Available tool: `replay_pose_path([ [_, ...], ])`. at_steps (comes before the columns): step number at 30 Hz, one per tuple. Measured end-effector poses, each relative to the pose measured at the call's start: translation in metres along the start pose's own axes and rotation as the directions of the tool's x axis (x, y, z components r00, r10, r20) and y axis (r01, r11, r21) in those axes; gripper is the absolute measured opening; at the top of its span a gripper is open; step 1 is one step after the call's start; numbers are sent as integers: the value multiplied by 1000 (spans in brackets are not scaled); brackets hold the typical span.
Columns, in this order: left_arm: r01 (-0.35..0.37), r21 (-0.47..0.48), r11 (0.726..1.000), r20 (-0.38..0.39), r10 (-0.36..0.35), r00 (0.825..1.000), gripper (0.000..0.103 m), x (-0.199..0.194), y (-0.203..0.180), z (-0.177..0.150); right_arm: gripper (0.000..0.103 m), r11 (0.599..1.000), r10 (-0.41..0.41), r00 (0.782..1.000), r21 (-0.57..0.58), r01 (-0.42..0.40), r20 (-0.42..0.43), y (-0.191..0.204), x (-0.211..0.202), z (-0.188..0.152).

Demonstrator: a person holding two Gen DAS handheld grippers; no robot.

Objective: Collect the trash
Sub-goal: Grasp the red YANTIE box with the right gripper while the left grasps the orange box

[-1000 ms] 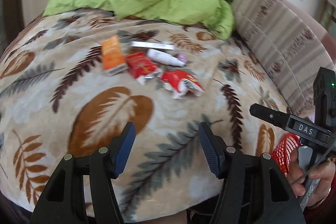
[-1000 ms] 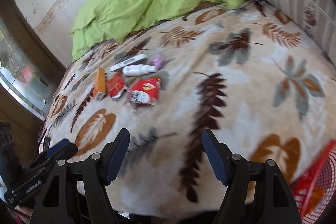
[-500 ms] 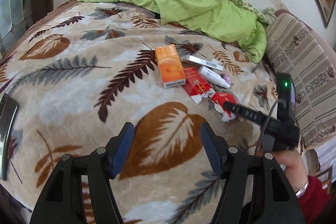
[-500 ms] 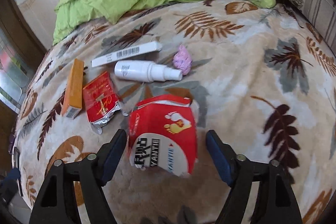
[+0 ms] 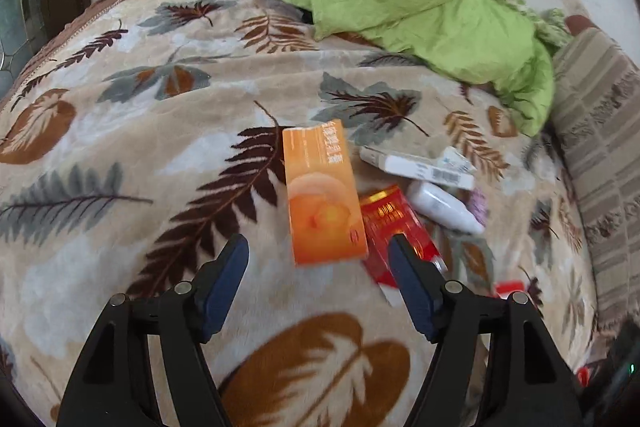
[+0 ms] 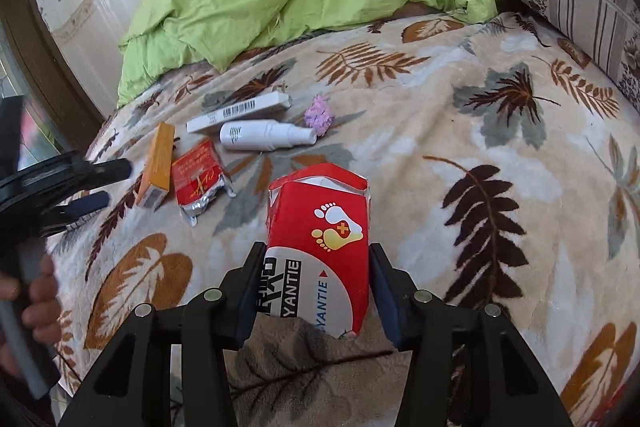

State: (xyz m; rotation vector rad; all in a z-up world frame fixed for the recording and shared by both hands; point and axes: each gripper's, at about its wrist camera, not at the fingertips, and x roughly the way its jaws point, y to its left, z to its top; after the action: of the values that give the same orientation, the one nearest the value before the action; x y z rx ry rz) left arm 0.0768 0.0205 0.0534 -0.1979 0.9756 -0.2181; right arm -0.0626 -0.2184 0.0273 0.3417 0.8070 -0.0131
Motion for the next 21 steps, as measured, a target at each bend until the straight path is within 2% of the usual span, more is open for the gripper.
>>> replay_pose_path([
  [1, 6, -7, 1000, -7, -6, 1000, 71, 9, -1, 5, 53, 1000, 0, 1000, -2, 0, 8, -1, 0, 1],
  [3, -31, -25, 999, -23, 31, 999, 71, 26, 0, 15, 53, 1000, 6, 1000, -6, -6, 15, 0, 0, 3],
  [5, -6, -53, 999, -36, 4, 999, 68, 40, 2, 22, 53, 1000, 22, 1000, -2, -22, 17, 1, 0, 3],
  [7, 5, -82, 997, -77, -11, 997, 46, 54, 5, 25, 53, 1000, 25, 999, -12, -25, 22, 3, 0, 4],
  [9, 35, -111, 993, -71, -43, 997, 45, 57, 9, 23, 53, 999, 37, 999, -15, -36, 27, 4, -1, 4],
  [15, 56, -84, 995, -28, -59, 998, 45, 31, 11, -4, 53, 999, 38, 998, -35, -36, 55, 9, -9, 3],
  [21, 40, 4, 999, 39, -40, 998, 45, -18, 4, -57, 53, 994, 16, 994, -109, -4, 111, 23, -25, -4],
])
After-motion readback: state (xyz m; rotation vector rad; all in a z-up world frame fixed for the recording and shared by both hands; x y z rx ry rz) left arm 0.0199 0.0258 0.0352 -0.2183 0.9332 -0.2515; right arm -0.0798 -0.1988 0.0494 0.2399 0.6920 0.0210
